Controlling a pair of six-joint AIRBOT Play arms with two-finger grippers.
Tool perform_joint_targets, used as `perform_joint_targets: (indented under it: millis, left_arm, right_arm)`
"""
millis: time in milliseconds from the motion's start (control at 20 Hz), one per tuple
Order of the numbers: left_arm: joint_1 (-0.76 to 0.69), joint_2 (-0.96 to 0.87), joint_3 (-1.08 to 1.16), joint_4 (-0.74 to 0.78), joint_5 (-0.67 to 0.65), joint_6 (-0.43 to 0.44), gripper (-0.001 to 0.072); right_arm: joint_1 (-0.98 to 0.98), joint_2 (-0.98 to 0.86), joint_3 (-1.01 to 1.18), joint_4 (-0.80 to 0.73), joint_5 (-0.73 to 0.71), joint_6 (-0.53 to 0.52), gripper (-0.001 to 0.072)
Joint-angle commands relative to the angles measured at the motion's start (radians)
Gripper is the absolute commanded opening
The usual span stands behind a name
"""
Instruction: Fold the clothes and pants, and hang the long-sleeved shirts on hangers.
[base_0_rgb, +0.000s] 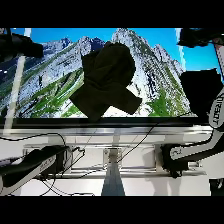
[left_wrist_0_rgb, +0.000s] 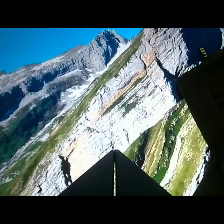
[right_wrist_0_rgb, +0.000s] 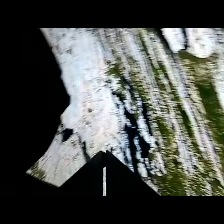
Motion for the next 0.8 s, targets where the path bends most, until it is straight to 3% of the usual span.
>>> perform_joint_targets:
  millis: [0, 150, 250, 400, 550, 600, 650, 700, 750]
  left_arm:
    - [0.001, 0.000, 0.000, 0.002, 0.002, 0.000, 0.0016]
    - [0.002, 0.011, 0.000, 0.006, 0.005, 0.000, 0.0017]
    - [0.003, 0.053, 0.000, 0.025, 0.008, 0.000, 0.0017]
    - [0.032, 0.167, 0.000, 0.024, 0.027, 0.000, 0.0017]
    - [0.055, 0.264, 0.000, 0.024, 0.038, 0.000, 0.0017]
    - [0.056, 0.287, 0.000, 0.024, 0.037, 0.000, 0.0018]
    - [0.056, 0.304, 0.000, 0.024, 0.037, 0.000, 0.0017]
    - [0.056, 0.314, 0.000, 0.024, 0.037, 0.000, 0.0018]
    - [0.056, 0.318, 0.000, 0.024, 0.037, 0.000, 0.0018]
  right_arm:
    - [0.151, -0.001, 0.000, 0.200, 0.137, -0.183, 0.0030]
    - [0.368, -0.011, -0.028, 0.166, 0.101, -0.349, 0.0030]
    - [0.515, -0.021, -0.088, 0.037, 0.052, -0.455, 0.0030]
    - [0.683, -0.047, -0.232, -0.111, -0.018, -0.487, 0.0030]
    - [0.829, -0.068, -0.362, -0.195, -0.144, -0.655, 0.0032]
    - [0.872, -0.068, -0.391, -0.201, -0.232, -0.672, 0.0155]
    - [0.910, -0.068, -0.410, -0.199, -0.319, -0.672, 0.0384]
    - [0.947, -0.068, -0.421, -0.202, -0.381, -0.676, 0.0506]
    - [0.974, -0.071, -0.425, -0.202, -0.430, -0.712, 0.0455]
